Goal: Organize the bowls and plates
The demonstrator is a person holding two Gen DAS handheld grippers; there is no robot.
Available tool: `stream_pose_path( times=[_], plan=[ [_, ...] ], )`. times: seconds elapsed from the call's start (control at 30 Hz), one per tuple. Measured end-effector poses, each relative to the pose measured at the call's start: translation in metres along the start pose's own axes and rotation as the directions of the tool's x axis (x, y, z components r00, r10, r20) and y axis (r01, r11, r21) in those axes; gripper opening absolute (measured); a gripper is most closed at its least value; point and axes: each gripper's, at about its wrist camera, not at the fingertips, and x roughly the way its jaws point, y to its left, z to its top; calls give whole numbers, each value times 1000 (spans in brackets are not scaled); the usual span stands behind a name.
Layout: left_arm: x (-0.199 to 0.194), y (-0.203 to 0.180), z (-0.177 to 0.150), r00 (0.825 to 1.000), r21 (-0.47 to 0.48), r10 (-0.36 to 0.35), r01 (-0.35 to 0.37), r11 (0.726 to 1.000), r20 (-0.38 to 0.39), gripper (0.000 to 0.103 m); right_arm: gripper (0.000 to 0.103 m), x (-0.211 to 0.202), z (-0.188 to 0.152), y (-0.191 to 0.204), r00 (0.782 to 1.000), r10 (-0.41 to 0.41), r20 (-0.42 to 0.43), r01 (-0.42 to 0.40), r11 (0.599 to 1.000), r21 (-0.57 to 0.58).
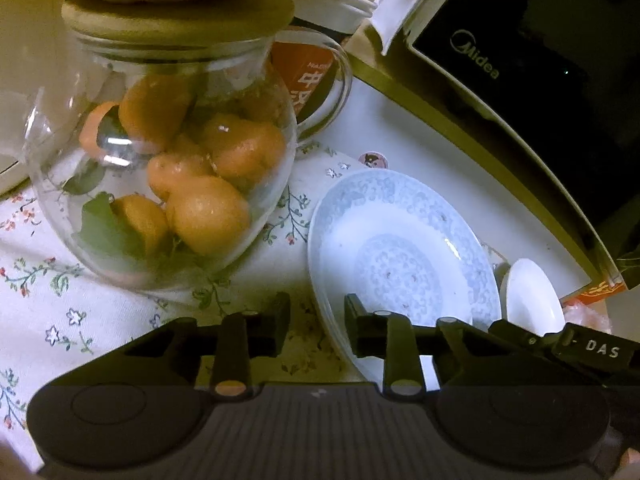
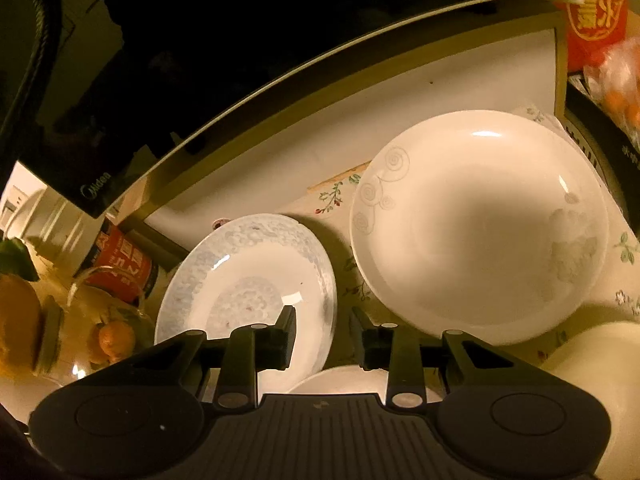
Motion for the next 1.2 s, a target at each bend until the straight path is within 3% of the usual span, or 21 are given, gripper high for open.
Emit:
stream_pose_path(
  times=[0.17,0.33,0.4,1.2],
  plan=[
    [4,1,-1,1000,20,-14,14,1000,2,15,26,12,-3,0,1000,-13,-12,13,1000,-4],
    [4,-1,0,1000,47,-17,17,999,1,11,9,19,-6,1,1000,-11,-5,11,1000,-5],
    [6,-1,0,1000,52,-16,16,999,0,11,7,17,-6,2,1000,-22,4,22,1000,-14],
    [-23,-9,2,999,81,-34,32,996,23,11,7,-8,2,-4,998,54,34,-55,998,38]
  ],
)
